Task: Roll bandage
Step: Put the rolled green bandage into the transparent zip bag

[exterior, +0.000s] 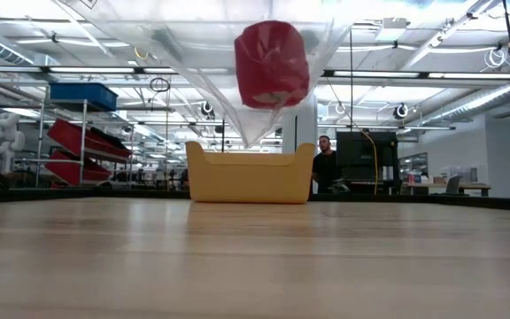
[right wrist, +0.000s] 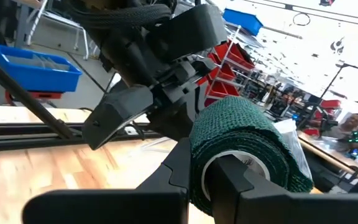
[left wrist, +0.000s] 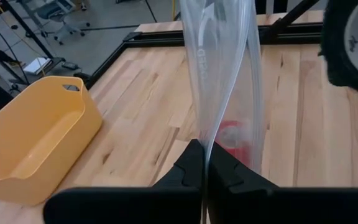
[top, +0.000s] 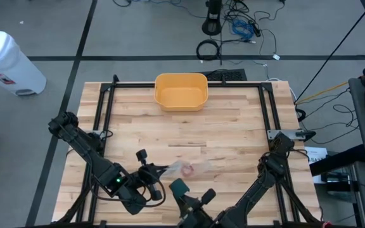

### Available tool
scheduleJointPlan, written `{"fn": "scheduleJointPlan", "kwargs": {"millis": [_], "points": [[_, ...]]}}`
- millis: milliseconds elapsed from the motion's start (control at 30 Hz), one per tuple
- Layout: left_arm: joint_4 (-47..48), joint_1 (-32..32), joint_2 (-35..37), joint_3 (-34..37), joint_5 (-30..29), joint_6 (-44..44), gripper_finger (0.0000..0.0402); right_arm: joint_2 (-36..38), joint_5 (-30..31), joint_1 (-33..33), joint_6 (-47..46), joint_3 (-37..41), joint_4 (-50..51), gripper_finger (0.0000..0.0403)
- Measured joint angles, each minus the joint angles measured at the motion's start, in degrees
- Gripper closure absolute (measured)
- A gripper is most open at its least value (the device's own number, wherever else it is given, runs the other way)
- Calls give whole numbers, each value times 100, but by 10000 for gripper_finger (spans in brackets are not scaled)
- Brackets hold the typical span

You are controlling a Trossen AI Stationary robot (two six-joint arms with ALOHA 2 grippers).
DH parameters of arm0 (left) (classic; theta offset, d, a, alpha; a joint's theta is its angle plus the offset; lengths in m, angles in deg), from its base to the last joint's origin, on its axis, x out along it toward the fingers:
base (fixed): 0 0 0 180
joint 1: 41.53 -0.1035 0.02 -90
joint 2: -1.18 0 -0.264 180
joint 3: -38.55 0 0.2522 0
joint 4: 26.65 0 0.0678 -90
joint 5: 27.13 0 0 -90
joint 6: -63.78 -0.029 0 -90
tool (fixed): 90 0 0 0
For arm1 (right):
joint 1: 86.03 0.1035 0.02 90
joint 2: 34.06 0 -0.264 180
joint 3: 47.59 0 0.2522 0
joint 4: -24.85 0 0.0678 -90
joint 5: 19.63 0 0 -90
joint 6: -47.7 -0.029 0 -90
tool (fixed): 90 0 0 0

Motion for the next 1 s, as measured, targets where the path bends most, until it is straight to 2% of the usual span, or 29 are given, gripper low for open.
{"fn": "scheduleJointPlan", "kwargs": {"millis": [667, 1000], "points": [[13, -105, 0, 0, 2, -65, 402, 0, -166, -515, 750, 0, -293, 380], [93, 21, 0, 0, 36, -322, 402, 0, -173, -588, 697, 0, -101, 380]]}}
